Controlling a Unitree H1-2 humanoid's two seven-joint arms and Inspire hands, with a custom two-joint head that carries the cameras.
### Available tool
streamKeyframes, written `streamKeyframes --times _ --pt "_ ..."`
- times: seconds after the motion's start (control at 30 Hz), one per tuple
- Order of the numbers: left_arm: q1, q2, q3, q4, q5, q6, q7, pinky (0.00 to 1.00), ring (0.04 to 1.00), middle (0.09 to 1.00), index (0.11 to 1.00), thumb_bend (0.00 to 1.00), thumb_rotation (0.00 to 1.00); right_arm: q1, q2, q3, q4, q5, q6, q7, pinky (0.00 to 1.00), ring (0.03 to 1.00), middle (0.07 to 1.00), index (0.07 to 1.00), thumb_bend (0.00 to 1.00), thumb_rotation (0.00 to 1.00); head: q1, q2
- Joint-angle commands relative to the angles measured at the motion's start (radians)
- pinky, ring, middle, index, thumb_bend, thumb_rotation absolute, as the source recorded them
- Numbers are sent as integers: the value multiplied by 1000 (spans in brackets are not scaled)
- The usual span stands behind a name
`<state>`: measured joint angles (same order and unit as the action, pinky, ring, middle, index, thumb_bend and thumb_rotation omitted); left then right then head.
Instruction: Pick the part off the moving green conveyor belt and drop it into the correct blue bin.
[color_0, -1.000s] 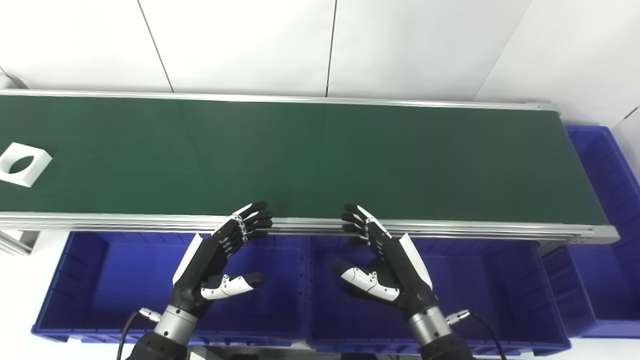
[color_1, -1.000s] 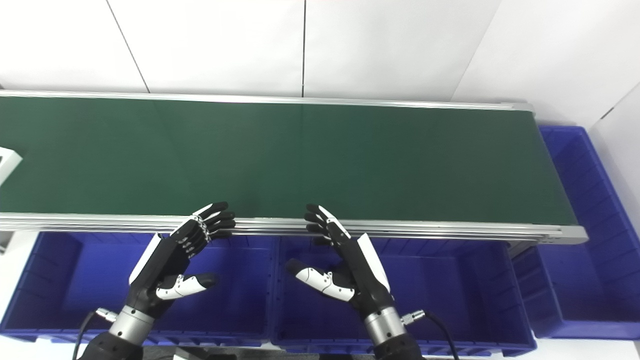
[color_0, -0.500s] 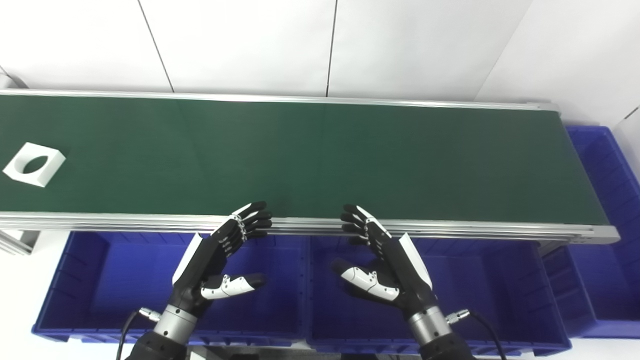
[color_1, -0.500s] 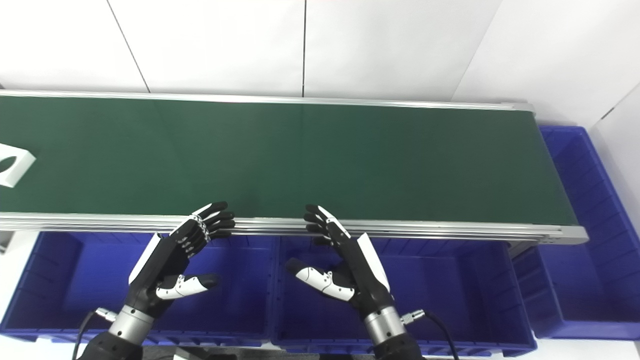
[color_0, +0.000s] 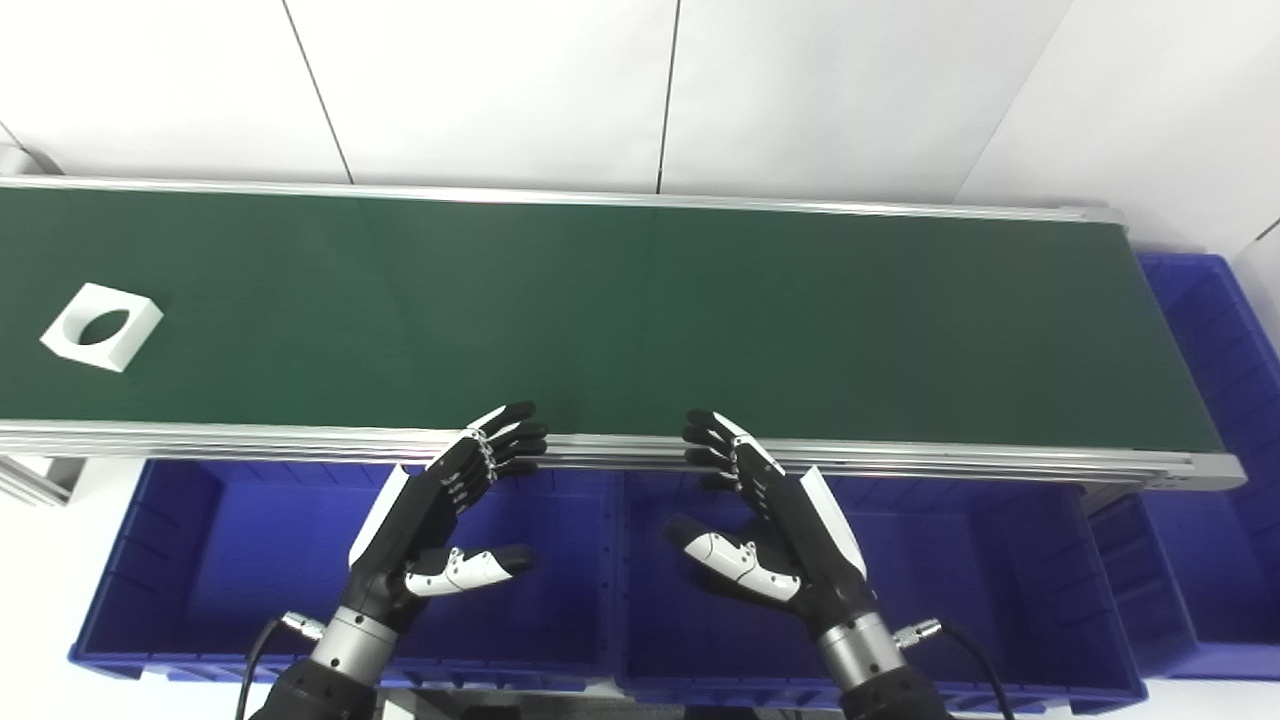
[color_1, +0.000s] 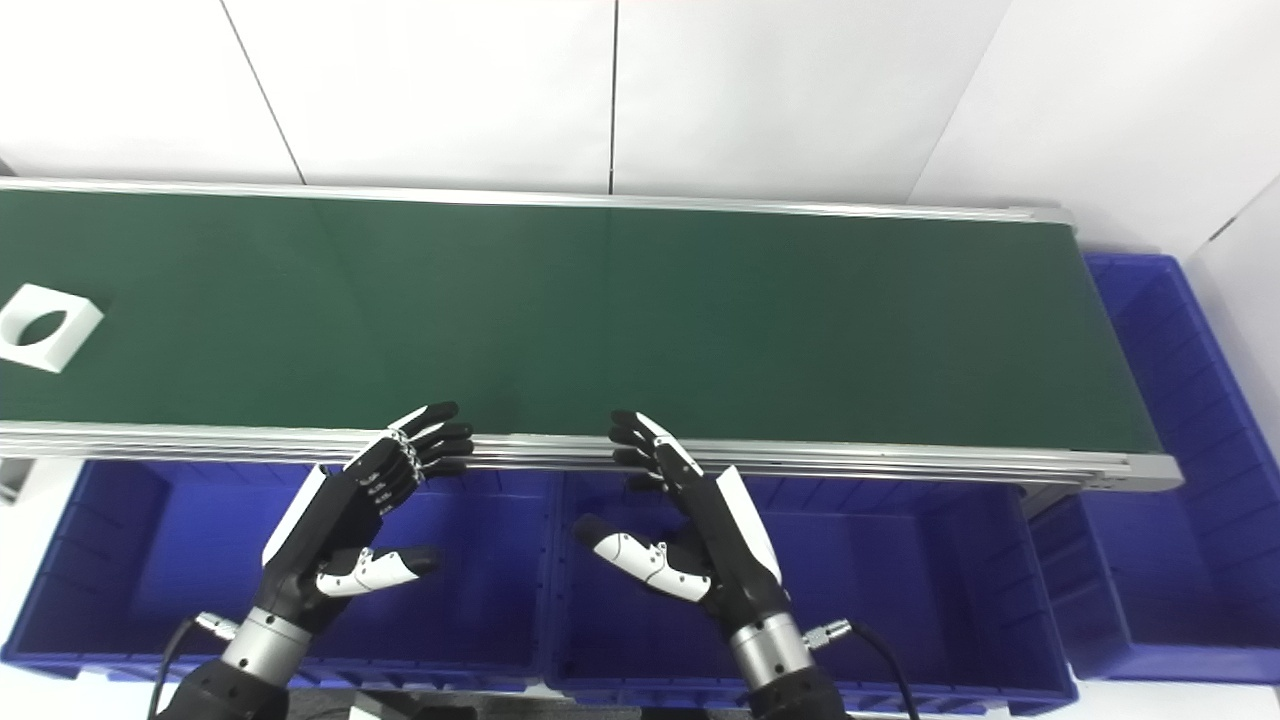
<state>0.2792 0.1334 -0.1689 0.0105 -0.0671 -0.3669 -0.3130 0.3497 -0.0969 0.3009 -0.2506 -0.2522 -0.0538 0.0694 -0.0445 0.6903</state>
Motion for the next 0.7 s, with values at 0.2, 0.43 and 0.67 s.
streamKeyframes --times 0.2,0.43,0.67 --pt "-1 0 4 -60 6 -25 13 758 795 822 868 825 464 -10 2 -2 -8 15 -69 2 725 811 852 887 555 555 162 -54" --pt "7 -12 -1 -124 28 -3 23 751 786 812 849 849 446 -18 -17 -10 15 27 -111 0 729 820 855 895 482 552 289 -118" --pt "4 -12 -6 -152 48 7 31 730 770 798 828 881 442 -25 -19 -19 41 30 -131 -2 712 814 854 893 456 593 348 -159"
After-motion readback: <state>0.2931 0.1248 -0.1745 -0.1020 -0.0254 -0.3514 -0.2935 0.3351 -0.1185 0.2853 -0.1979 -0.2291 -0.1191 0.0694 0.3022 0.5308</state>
